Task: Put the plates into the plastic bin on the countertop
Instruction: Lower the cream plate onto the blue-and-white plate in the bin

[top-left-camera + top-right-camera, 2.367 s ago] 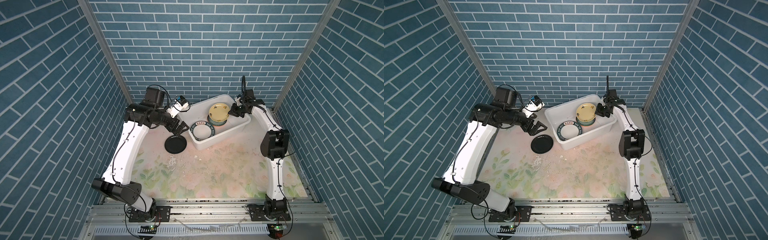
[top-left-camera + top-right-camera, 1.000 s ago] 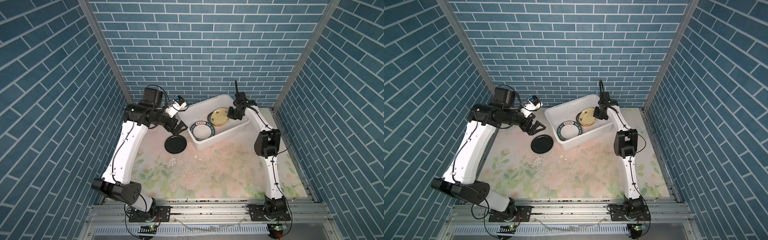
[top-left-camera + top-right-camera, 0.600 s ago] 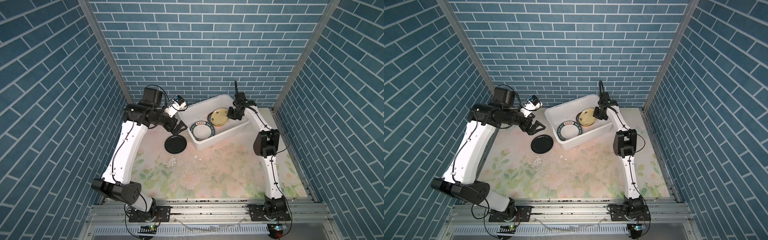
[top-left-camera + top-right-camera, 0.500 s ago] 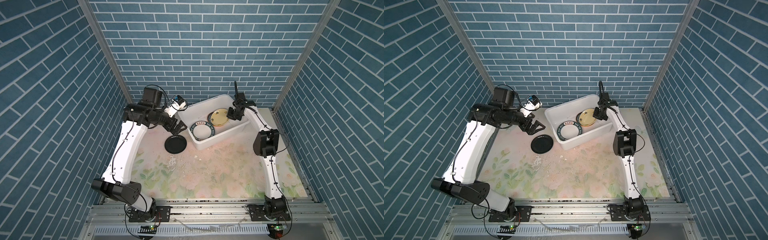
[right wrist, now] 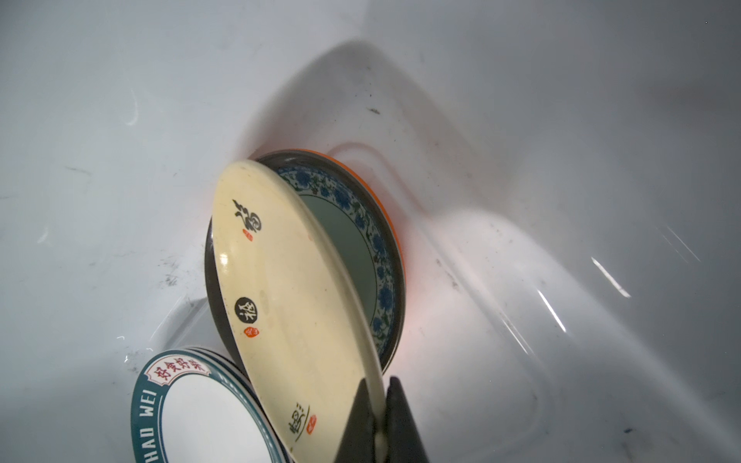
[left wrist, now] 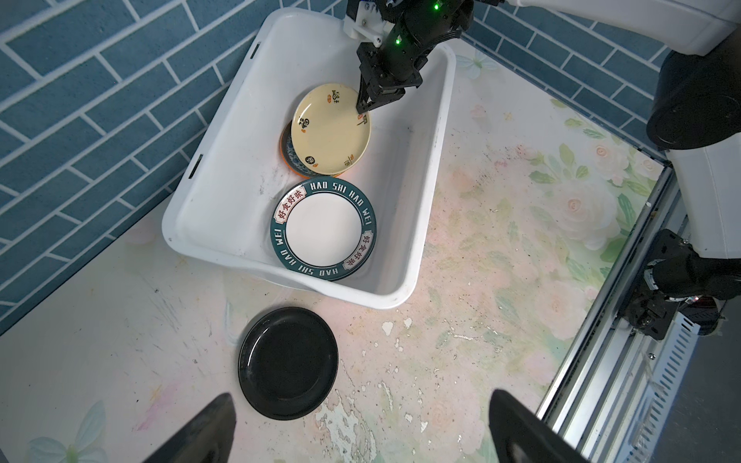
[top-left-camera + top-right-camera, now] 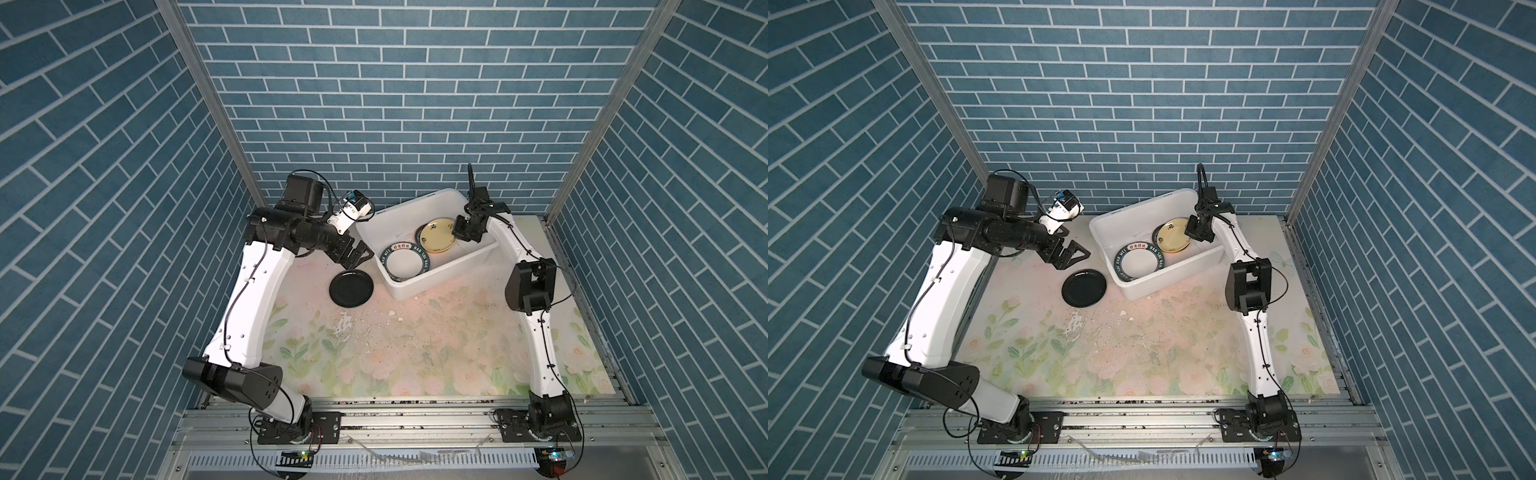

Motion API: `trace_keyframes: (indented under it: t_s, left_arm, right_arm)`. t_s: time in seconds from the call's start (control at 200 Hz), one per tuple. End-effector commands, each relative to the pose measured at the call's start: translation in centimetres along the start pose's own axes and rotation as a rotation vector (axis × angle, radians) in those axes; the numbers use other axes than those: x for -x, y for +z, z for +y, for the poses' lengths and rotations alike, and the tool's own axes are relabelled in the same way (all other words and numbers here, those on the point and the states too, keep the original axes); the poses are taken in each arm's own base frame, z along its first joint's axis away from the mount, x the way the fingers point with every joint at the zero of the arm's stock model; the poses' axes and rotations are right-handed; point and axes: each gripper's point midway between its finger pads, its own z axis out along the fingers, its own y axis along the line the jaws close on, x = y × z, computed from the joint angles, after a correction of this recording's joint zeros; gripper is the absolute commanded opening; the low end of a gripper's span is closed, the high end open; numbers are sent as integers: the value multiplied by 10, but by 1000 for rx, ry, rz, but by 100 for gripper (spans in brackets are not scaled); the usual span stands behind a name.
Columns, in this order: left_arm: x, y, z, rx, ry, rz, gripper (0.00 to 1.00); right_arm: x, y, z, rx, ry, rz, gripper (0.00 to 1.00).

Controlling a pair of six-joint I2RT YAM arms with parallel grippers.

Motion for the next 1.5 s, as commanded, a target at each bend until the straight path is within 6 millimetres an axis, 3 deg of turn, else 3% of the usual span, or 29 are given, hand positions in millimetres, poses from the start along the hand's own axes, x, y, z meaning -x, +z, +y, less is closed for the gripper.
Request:
trace_keyframes:
  t_s: [0.0,1.496]
  left_arm:
    - [0,-7,-2,-1,7,-14,100]
    - [-3,-10,-2,-15,4,-21,100]
  right_arm:
    - [1,8,5,22,27,3,0]
    - [-10,18,-7,-24,60,46,14]
